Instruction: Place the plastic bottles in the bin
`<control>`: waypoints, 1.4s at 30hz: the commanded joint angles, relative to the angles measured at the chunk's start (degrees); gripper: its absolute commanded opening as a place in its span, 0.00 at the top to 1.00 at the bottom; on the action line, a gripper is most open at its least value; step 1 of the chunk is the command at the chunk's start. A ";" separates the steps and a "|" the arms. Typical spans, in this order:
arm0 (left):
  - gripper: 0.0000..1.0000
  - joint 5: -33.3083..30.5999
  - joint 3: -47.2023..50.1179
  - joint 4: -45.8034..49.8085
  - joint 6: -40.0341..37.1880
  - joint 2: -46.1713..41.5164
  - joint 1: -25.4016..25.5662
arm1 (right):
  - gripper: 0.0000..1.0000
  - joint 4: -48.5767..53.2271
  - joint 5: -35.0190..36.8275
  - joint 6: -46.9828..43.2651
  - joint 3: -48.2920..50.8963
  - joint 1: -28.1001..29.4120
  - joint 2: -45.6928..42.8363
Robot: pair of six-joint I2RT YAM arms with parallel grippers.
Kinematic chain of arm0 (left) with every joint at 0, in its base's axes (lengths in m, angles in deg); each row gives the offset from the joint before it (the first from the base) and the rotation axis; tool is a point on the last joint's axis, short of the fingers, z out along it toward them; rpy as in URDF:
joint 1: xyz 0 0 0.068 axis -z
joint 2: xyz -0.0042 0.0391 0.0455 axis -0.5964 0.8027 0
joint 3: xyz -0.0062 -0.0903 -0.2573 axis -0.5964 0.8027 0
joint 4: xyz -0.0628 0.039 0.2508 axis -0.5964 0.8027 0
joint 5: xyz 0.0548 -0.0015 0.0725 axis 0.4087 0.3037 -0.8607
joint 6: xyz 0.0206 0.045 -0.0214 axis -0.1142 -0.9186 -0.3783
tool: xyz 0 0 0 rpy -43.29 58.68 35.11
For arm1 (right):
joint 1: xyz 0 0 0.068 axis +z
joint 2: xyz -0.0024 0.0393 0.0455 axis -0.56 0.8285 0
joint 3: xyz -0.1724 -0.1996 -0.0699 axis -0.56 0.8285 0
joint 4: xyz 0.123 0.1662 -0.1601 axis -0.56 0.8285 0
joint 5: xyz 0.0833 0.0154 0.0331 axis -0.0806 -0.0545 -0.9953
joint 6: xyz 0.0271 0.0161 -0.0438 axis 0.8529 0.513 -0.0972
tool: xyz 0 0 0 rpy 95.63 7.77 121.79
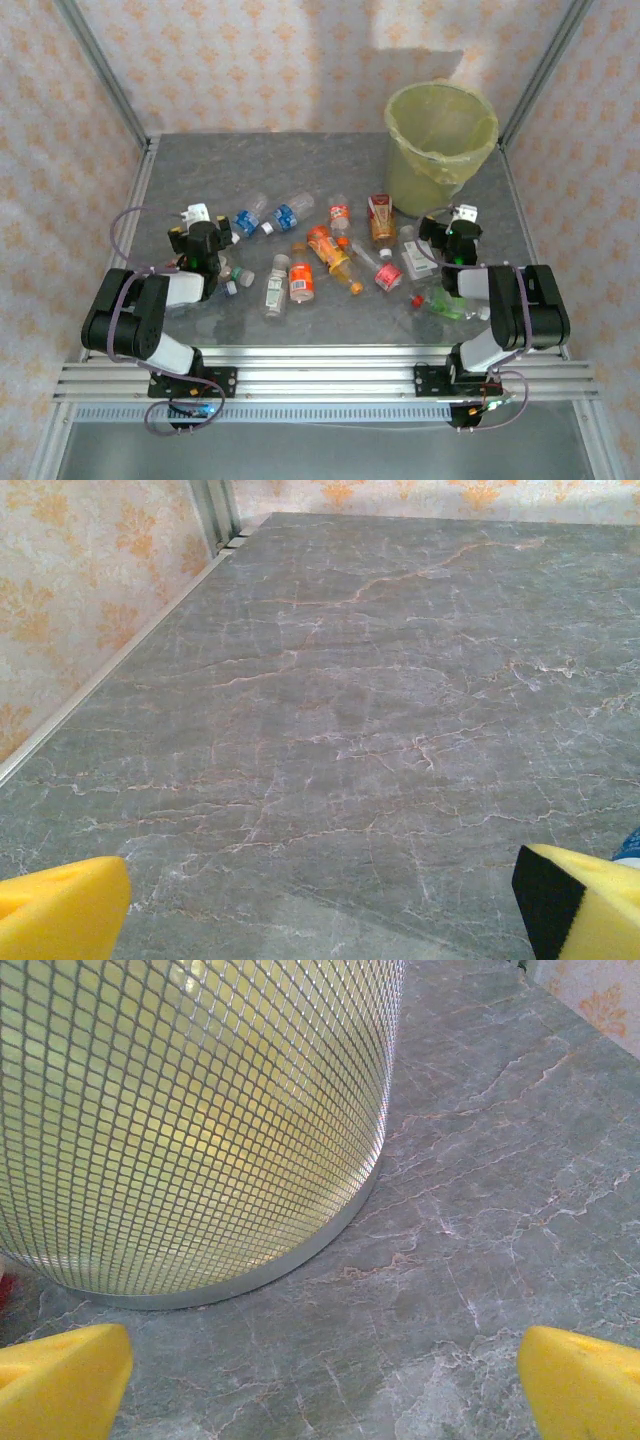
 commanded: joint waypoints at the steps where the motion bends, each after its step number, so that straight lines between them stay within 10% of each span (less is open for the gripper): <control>1: 0.00 -1.80 0.00 -1.70 0.10 -0.29 0.23 | 0.01 0.07 1.05 0.23 -1.04 0.25 -0.05; 42: 0.00 -1.59 0.26 -1.91 0.20 -0.33 0.11 | 0.01 -0.16 2.15 0.70 -0.73 0.25 -0.25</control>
